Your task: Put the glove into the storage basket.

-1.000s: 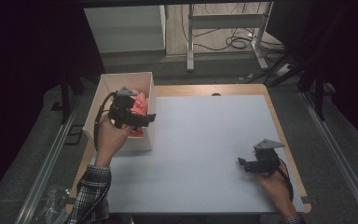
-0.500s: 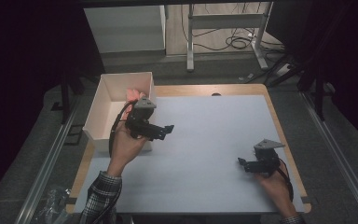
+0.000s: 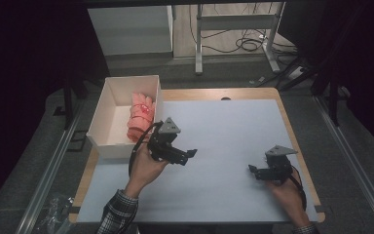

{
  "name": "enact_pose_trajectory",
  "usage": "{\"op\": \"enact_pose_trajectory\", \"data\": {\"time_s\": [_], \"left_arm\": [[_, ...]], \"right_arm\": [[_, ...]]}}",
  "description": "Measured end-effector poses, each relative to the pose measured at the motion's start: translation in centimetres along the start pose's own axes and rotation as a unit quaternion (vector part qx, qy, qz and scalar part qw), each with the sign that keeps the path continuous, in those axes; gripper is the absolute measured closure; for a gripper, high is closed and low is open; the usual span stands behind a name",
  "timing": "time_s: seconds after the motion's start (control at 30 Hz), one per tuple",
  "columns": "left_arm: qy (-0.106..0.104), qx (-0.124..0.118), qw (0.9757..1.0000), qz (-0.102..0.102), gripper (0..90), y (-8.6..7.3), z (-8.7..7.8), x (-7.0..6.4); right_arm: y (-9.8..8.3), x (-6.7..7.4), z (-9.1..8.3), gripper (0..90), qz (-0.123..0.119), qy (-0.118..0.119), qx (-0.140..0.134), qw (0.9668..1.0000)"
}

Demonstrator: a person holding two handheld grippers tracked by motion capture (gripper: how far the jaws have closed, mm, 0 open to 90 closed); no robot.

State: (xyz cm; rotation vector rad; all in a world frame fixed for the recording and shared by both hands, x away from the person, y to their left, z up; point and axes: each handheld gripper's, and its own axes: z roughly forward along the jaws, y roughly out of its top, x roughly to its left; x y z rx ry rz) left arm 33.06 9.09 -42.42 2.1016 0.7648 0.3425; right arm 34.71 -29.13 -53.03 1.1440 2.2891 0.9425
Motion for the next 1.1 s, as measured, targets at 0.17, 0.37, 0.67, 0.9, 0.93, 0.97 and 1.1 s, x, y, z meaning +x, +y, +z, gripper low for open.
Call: {"op": "enact_pose_trajectory", "data": {"time_s": [0.17, 0.37, 0.67, 0.9, 0.93, 0.97, 1.1], "left_arm": [[-0.007, 0.012, 0.9999, 0.007, 1.7, -1.7, 1.7, -0.9], [-0.013, 0.023, 0.9996, 0.007, 0.5, -4.0, 3.3, -1.2], [0.007, 0.059, 0.9982, 0.008, 0.0, -7.8, 5.7, -1.1], [0.018, 0.087, 0.9961, 0.002, 0.0, -9.7, 7.2, -0.7], [0.013, 0.083, 0.9965, -0.004, 0.0, -9.8, 7.2, -0.6], [0.010, 0.083, 0.9965, -0.009, 0.0, -9.9, 7.3, -0.5], [0.009, 0.084, 0.9964, -0.010, 0.0, -9.9, 7.3, -0.5]], "right_arm": [[0.0, 0.0, 0.0, 15.2, 0.000, 0.000, 0.000, 1.0000], [0.0, 0.0, 0.0, 15.2, 0.000, 0.000, 0.000, 1.0000], [0.0, 0.0, 0.0, 15.2, 0.000, 0.000, 0.000, 1.0000], [0.0, 0.0, 0.0, 15.2, 0.000, 0.000, 0.000, 1.0000], [0.0, 0.0, 0.0, 15.2, 0.000, 0.000, 0.000, 1.0000], [0.0, 0.0, 0.0, 15.2, 0.000, 0.000, 0.000, 1.0000], [0.0, 0.0, 0.0, 15.2, 0.000, 0.000, 0.000, 1.0000]]}}
